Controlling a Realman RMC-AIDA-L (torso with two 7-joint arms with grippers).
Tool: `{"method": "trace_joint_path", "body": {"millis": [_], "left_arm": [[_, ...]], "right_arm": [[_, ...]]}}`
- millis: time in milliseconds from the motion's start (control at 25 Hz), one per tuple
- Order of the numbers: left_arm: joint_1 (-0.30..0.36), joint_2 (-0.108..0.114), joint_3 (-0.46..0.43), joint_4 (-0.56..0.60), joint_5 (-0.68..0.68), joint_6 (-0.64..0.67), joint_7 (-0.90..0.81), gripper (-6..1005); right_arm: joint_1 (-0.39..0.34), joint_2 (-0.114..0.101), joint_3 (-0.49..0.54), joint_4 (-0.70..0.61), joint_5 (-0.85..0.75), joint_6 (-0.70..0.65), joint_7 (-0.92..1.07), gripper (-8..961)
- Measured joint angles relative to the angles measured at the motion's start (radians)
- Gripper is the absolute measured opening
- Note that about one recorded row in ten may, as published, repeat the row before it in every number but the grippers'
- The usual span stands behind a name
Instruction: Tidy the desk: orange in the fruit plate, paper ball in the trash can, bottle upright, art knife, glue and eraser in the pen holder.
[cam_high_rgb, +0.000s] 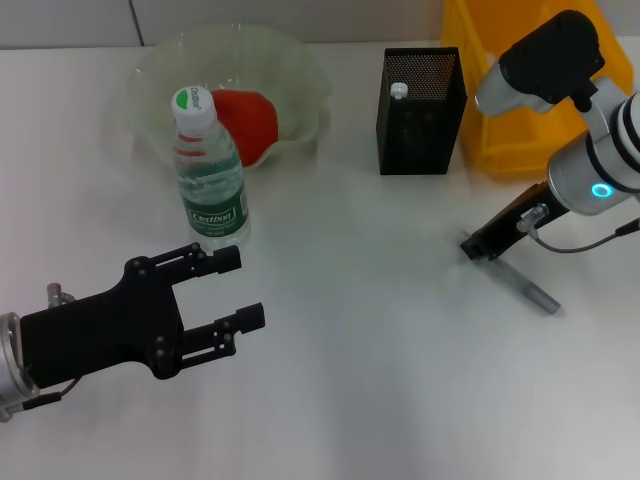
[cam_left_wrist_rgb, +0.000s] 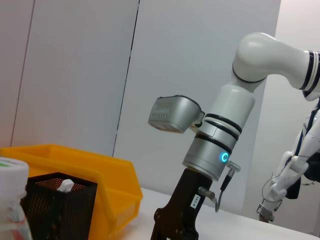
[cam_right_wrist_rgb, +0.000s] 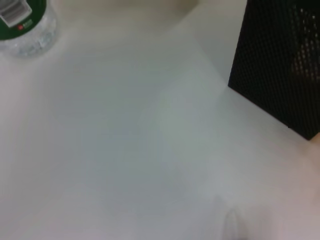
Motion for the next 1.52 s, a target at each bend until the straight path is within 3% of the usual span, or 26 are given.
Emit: {"method": "trace_joint_path", "body": {"millis": [160, 240, 280, 400, 440, 480, 560, 640, 720, 840, 880, 1040, 1200, 1520], "left_arm": [[0.001, 0.000, 0.000, 0.000, 0.000, 0.000, 0.000, 702], [0.002, 0.000, 0.000, 0.001, 0.000, 0.003, 0.000, 702], [0.003, 0.000, 0.000, 0.001, 0.000, 0.005, -0.001, 702], [0.003, 0.000, 0.000, 0.003, -0.001, 0.008, -0.002, 702], [0.003, 0.000, 0.000, 0.003, -0.001, 0.008, -0.002, 702], [0.002, -0.002, 0.000, 0.003, -0.001, 0.009, -0.002, 702], [0.001, -0.003, 0.001, 0.003, 0.000, 0.009, -0.002, 702], [0.000, -0.005, 0.002, 0.002, 0.000, 0.008, -0.002, 702], [0.000, -0.006, 0.002, 0.001, 0.000, 0.008, -0.002, 702], [-0.001, -0.009, 0.004, 0.001, -0.001, 0.008, -0.002, 702], [-0.001, -0.009, 0.005, 0.001, -0.001, 0.009, -0.004, 702], [-0.003, -0.013, 0.004, 0.005, -0.001, 0.019, -0.017, 702], [-0.003, -0.014, 0.001, 0.005, -0.002, 0.026, -0.020, 702], [-0.012, -0.016, 0.000, 0.006, -0.007, 0.028, -0.030, 702]], "right_arm": [[-0.030, -0.001, 0.008, -0.082, 0.006, -0.025, -0.002, 166], [-0.084, -0.003, 0.024, -0.247, 0.044, -0.064, -0.002, 138], [-0.084, -0.003, 0.024, -0.247, 0.044, -0.064, -0.002, 138], [-0.150, -0.003, 0.093, -0.436, 0.141, -0.069, -0.010, 137], [-0.197, -0.001, 0.146, -0.515, 0.248, -0.010, -0.048, 136], [-0.197, -0.001, 0.146, -0.515, 0.248, -0.010, -0.048, 136], [-0.242, -0.001, 0.170, -0.529, 0.386, 0.119, -0.138, 135], [-0.274, -0.001, 0.160, -0.423, 0.605, 0.337, -0.329, 134], [-0.273, -0.002, 0.157, -0.375, 0.673, 0.384, -0.386, 133], [-0.197, -0.002, 0.153, -0.138, 0.923, 0.483, -0.615, 132], [-0.197, -0.002, 0.153, -0.138, 0.923, 0.483, -0.615, 132], [-0.068, -0.001, 0.153, 0.098, 0.973, 0.593, -0.752, 130], [-0.013, 0.001, 0.152, 0.188, 0.981, 0.637, -0.794, 129], [0.006, 0.002, 0.137, 0.226, 0.985, 0.671, -0.824, 127]]}}
